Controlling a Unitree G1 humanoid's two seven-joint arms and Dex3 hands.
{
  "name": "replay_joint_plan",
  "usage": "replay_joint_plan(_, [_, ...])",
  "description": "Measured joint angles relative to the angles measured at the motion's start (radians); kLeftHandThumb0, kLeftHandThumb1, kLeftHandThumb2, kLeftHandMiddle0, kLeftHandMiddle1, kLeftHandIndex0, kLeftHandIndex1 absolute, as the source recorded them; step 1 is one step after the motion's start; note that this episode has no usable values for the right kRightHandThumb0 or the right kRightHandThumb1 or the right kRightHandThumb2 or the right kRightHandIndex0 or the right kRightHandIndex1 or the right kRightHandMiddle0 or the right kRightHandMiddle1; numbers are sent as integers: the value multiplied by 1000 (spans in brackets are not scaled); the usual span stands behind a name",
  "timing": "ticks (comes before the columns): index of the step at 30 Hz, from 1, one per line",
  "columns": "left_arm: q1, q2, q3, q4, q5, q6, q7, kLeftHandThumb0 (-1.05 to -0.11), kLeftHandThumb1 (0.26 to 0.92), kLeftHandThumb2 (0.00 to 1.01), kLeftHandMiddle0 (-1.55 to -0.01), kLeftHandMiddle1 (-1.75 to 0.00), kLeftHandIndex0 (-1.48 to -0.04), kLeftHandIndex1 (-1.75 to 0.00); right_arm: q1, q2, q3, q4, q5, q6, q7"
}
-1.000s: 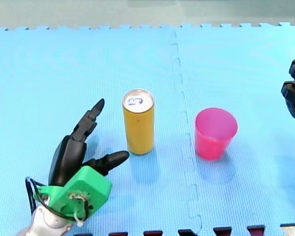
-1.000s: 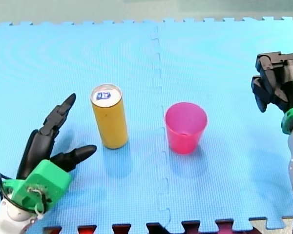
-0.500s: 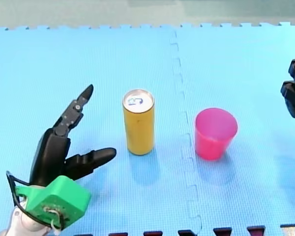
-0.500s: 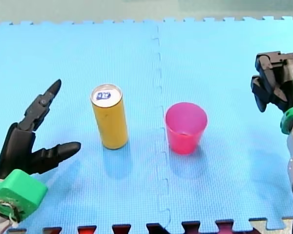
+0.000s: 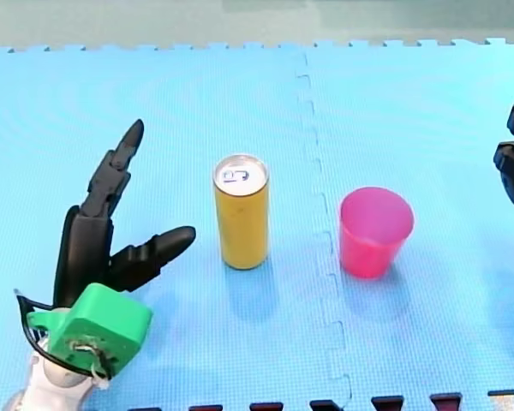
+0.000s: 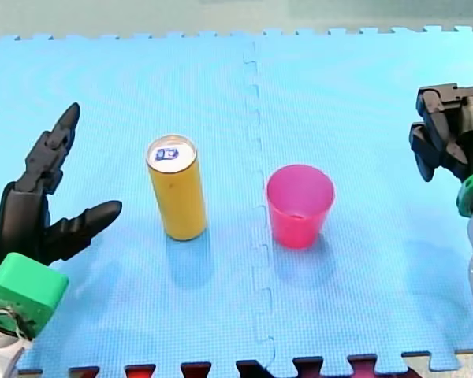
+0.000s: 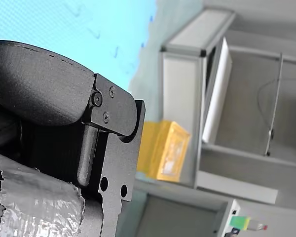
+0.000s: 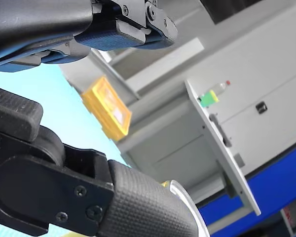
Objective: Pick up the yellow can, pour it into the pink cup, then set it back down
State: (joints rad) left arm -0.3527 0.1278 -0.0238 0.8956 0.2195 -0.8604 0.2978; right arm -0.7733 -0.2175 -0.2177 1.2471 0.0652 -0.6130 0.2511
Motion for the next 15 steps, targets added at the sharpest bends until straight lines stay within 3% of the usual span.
replay_joint_plan(4, [-41, -10, 29, 21, -52, 10, -25, -1048, 921, 216, -311, -27, -306, -20, 0, 0, 0, -1, 0, 4, 0])
replay_joint_plan(9, [-58, -50, 51, 39, -99, 41, -50, -1048, 921, 249, -358, -41, -322, -19, 0, 2, 4, -7, -4, 6, -6])
replay_joint_plan(15, [-58, -62, 55, 37, -81, 61, -28, -1048, 921, 268, -367, -37, -324, -14, 4, 2, 5, -12, -4, 7, -5])
